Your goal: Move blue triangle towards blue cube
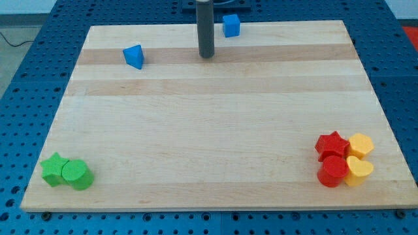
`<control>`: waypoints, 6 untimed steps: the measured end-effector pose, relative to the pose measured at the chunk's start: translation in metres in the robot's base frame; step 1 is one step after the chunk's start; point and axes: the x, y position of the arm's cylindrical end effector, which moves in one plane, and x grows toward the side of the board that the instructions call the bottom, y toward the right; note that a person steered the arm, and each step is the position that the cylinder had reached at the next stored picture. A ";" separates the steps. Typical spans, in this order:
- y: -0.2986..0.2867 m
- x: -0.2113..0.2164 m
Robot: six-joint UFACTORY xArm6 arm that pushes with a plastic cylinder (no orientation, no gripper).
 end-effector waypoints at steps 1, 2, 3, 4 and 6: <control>-0.082 0.032; -0.194 0.042; -0.225 0.016; -0.187 -0.004; -0.105 -0.018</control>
